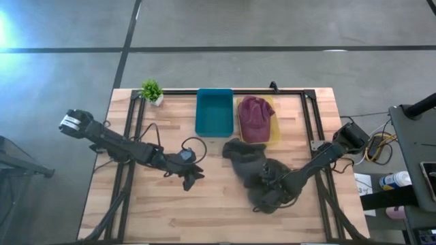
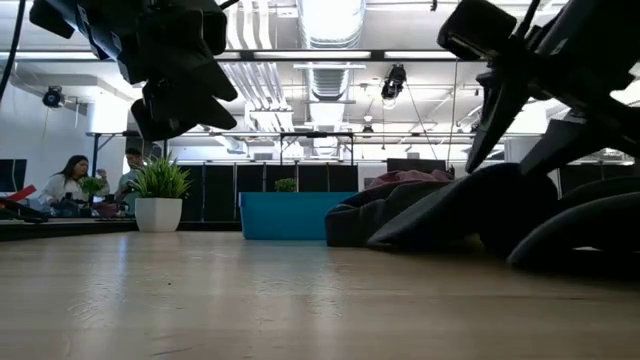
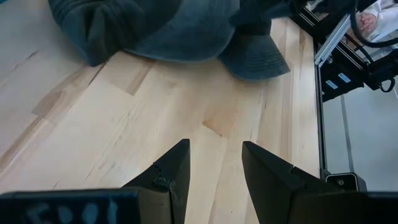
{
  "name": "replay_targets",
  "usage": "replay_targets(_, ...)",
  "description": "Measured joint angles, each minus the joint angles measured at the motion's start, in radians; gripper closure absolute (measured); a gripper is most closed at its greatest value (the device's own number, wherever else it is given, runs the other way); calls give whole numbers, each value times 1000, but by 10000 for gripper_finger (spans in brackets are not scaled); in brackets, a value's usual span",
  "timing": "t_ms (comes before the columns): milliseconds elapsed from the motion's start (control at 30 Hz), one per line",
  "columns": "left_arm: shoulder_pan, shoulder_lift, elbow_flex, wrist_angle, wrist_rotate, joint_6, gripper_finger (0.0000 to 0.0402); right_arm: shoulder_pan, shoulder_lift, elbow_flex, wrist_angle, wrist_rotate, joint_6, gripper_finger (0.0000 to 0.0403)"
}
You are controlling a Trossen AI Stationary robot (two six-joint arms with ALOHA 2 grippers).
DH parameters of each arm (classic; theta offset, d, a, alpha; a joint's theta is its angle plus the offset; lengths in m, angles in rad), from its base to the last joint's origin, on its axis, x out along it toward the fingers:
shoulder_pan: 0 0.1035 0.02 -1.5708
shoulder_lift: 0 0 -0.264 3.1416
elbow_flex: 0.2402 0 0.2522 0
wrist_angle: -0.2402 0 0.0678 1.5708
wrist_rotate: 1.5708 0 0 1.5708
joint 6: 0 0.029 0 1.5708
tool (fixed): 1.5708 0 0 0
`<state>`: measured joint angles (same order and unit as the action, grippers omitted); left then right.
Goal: Pick & Place hat
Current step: Put the top black cap into the blue bin
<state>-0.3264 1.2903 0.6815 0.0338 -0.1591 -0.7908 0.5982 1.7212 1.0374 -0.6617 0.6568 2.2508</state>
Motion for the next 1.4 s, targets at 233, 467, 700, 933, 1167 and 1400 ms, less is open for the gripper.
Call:
replay_targets(233,4,0,5,1,0,-3,262,-28,-18,5,-16,58,-16,254)
replay_targets(467,5,0,5,1,0,-27,262,-37,-32,3,-32,132,-21,254)
replay_targets(700,5,0,4,2,0,-49,262,-35,-62,31,-4,112,-32,254)
replay_targets(933,7,0,5,6,0,-66,262,-40,-62,-7,-6,49,-27,254)
replay_targets(1167,7,0,5,19,0,-79,262,-75,-61,-74,-12,66,-33,254)
replay_targets(1400,7,0,5,19,3,-82,262,-73,-61,-64,-5,178,-82,255)
